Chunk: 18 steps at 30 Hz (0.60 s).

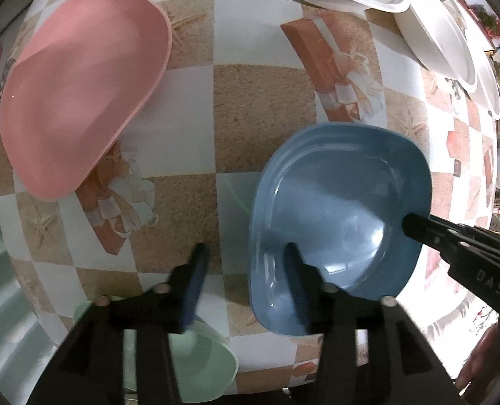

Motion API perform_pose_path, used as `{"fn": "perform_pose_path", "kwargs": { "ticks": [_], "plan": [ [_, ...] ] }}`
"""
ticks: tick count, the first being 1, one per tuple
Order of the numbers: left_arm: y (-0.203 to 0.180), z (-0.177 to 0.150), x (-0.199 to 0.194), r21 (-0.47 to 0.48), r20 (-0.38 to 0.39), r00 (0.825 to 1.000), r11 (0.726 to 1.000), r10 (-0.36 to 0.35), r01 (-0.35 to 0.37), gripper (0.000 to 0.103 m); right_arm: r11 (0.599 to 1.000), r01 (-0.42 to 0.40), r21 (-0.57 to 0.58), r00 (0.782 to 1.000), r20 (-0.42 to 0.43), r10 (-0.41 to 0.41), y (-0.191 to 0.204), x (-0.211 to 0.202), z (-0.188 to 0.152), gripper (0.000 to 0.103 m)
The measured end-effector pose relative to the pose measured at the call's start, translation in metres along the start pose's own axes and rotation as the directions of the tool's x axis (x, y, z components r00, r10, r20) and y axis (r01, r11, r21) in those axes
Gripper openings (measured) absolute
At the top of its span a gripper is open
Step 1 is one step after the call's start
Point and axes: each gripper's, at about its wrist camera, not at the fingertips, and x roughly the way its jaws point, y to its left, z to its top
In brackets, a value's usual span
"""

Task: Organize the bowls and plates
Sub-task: 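Close the left tool on the blue plate rim and lift it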

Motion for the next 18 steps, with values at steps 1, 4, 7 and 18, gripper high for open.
{"fn": "perform_pose_path", "kwargs": {
  "ticks": [1, 4, 7, 18],
  "plan": [
    [0.0, 0.0, 0.0, 0.001, -0.001, 1.0, 1.0, -0.007, 0.007, 0.053, 1.0, 0.001, -0.002, 1.0, -0.004, -0.001, 0.001, 0.002, 0.002, 0.017],
    [-0.006, 0.001, -0.003, 0.021, 0.016, 1.0, 1.0, -0.023, 0.023, 0.022, 1.0, 0.007, -0.016, 1.0, -0.017, -0.007, 0.009, 0.009, 0.006, 0.017],
    [-0.009, 0.004, -0.004, 0.037, -0.01, 1.0, 0.999, -0.013, 0.014, 0.014, 0.999, 0.0, -0.052, 1.0, -0.013, -0.001, 0.02, 0.01, 0.006, 0.017],
    [-0.034, -0.017, -0.04, 0.08, 0.086, 0.994, 0.994, 0.061, -0.068, 0.013, 0.987, 0.012, -0.162, 1.0, 0.022, -0.008, 0.048, -0.006, -0.031, 0.008]
  ]
}}
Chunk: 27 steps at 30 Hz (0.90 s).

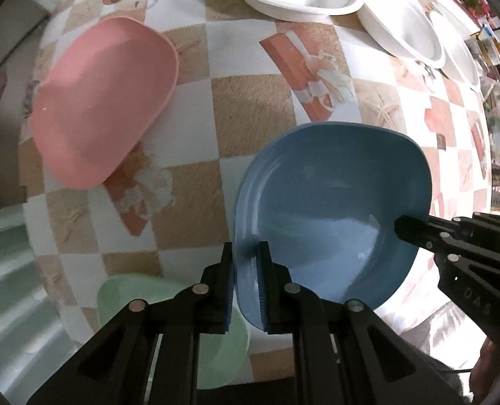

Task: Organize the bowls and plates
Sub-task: 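Close the left tool on the blue plate rim and lift it, then carry the blue plate with the left tool over the green plate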

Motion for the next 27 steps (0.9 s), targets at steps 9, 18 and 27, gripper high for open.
{"fn": "perform_pose_path", "kwargs": {
  "ticks": [9, 18, 27],
  "plan": [
    [0.029, -0.058, -0.019, -0.085, 0.014, 1.0, 0.996, -0.003, 0.005, 0.013, 0.991, -0.036, -0.129, 0.999, -0.032, 0.032, 0.039, -0.002, -0.044, 0.008],
    [0.08, -0.103, -0.012, -0.142, -0.014, 0.998, 0.988, 0.055, -0.056, 0.013, 0.971, -0.111, -0.214, 0.988, -0.127, 0.085, 0.095, 0.026, -0.059, 0.008],
    [0.113, -0.103, 0.017, -0.032, -0.054, 0.991, 0.992, 0.119, -0.121, 0.022, 0.972, -0.142, -0.186, 0.981, -0.154, 0.114, 0.142, 0.058, -0.065, 0.009]
  ]
}}
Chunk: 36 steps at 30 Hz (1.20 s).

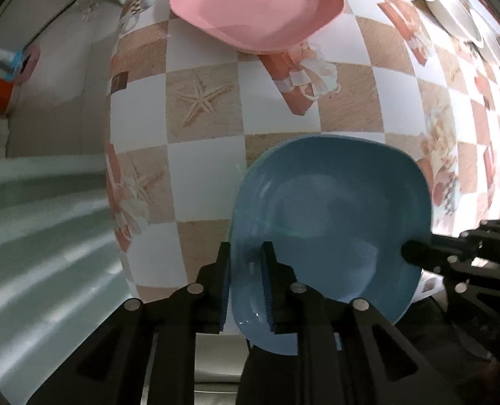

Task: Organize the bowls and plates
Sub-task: 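Carry the blue plate with the left tool over the green plate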

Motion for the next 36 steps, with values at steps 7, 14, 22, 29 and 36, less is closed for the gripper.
{"fn": "perform_pose_path", "kwargs": {
  "ticks": [7, 14, 22, 29, 36],
  "plan": [
    [-0.001, -0.002, 0.008, 0.107, 0.016, 1.0, 0.994, 0.014, -0.015, 0.051, 0.99, 0.004, 0.142, 1.0, 0.012, -0.006, 0.005, 0.017, 0.007, 0.009],
    [0.028, 0.009, 0.046, 0.158, 0.006, 1.0, 0.987, -0.02, 0.019, 0.056, 0.968, -0.038, 0.249, 0.999, 0.018, 0.034, -0.014, 0.02, 0.005, 0.009],
    [0.042, 0.005, 0.07, 0.118, -0.038, 0.993, 0.986, -0.115, 0.119, 0.058, 0.959, -0.036, 0.283, 0.998, 0.068, 0.017, -0.006, 0.029, 0.008, 0.08],
    [0.039, -0.001, 0.075, 0.122, -0.058, 0.988, 0.982, -0.14, 0.146, 0.057, 0.97, -0.051, 0.239, 0.998, 0.043, 0.041, 0.012, 0.037, 0.034, 0.045],
    [0.069, 0.007, 0.082, -0.002, -0.053, 0.978, 0.98, -0.2, 0.2, 0.057, 0.991, -0.001, 0.133, 0.996, 0.091, -0.012, 0.04, 0.025, 0.064, 0.045]
  ]
}}
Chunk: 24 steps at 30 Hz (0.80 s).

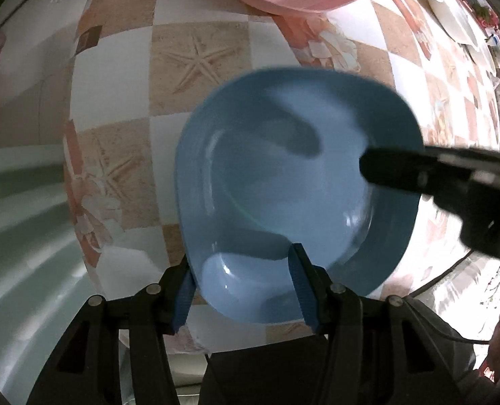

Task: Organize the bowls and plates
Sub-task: 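Carry the blue plate with the left tool over the green plate, then lower the blue plate onto the green plate and open the left tool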

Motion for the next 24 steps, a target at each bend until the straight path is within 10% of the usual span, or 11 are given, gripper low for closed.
{"fn": "perform_pose_path", "kwargs": {
  "ticks": [12, 14, 16, 18, 19, 24],
  "plan": [
    [0.015, -0.015, -0.046, -0.087, 0.101, 0.994, 0.995, -0.032, 0.041, 0.057, 0.999, 0.033, 0.04, 0.995, 0.088, -0.036, -0.031, -0.055, -0.007, 0.046],
    [0.016, -0.022, -0.066, -0.096, 0.168, 0.984, 0.992, -0.066, 0.083, 0.057, 0.992, 0.124, -0.013, 0.973, 0.198, -0.119, -0.028, -0.085, -0.023, 0.046],
    [0.011, -0.024, -0.085, -0.093, 0.229, 0.971, 0.991, -0.075, 0.098, 0.057, 0.964, 0.255, -0.078, 0.898, 0.388, -0.206, -0.016, -0.128, -0.05, 0.047],
    [0.001, -0.017, -0.096, -0.096, 0.262, 0.962, 0.99, -0.071, 0.1, 0.057, 0.959, 0.276, -0.064, 0.854, 0.474, -0.214, -0.013, -0.151, -0.071, 0.101],
    [-0.002, -0.011, -0.097, -0.097, 0.266, 0.961, 0.99, -0.077, 0.106, 0.057, 0.968, 0.248, -0.032, 0.844, 0.498, -0.2, -0.023, -0.155, -0.075, 0.103],
    [-0.026, -0.004, -0.097, -0.092, 0.252, 0.965, 0.991, -0.074, 0.1, 0.057, 0.979, 0.148, 0.14, 0.917, 0.352, -0.188, -0.086, -0.129, -0.055, 0.103]
  ]
}}
